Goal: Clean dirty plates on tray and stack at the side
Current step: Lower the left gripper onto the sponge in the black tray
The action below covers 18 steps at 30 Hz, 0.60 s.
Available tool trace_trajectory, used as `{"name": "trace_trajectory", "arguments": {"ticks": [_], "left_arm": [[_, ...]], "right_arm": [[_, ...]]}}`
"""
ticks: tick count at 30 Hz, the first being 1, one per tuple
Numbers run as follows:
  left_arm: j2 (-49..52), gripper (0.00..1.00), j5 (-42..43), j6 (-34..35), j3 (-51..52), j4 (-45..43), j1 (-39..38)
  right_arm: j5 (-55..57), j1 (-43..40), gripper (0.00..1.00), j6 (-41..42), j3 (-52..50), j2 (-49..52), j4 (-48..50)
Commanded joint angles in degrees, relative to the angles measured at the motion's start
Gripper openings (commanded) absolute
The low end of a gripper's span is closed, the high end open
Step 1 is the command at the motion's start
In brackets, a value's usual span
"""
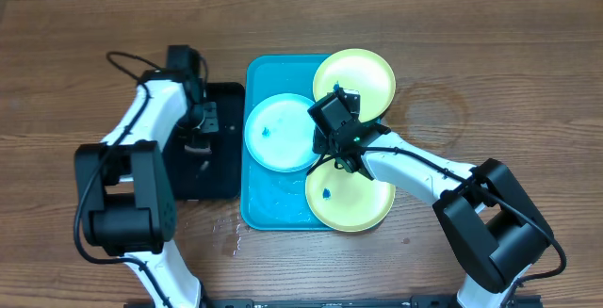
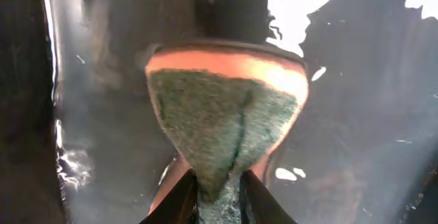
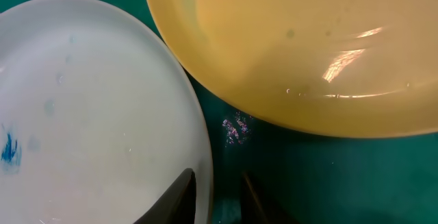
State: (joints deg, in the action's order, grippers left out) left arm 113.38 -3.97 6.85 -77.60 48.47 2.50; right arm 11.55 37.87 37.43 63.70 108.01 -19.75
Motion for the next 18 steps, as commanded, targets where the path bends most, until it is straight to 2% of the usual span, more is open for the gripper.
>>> {"name": "trace_trajectory", "arguments": {"ticks": [1, 6, 12, 15, 18], "left_arm": [[-0.3, 0.22, 10.6, -2.3, -0.2, -0.1, 4.3], [-0.3, 0.28, 17.7, -5.2, -0.2, -0.5, 7.0], [-0.3, 0.32, 17.5, -5.6, -0.2, -0.6, 6.5], [-0.3, 0.28, 17.3, -5.6, -0.2, -0.6, 6.4], [-0.3, 0.28, 15.5, -5.6, -0.2, -0.5, 6.4]], "right_arm": [[0.9, 0.0, 0.24, -0.3, 0.0, 0.4, 0.2], [0.9, 0.0, 0.24, -0.3, 0.0, 0.4, 0.2], [0.9, 0.0, 0.25, -0.3, 0.0, 0.4, 0.2], [0.9, 0.0, 0.25, -0.3, 0.0, 0.4, 0.2], [0.9, 0.0, 0.25, -0.3, 0.0, 0.4, 0.2]]}}
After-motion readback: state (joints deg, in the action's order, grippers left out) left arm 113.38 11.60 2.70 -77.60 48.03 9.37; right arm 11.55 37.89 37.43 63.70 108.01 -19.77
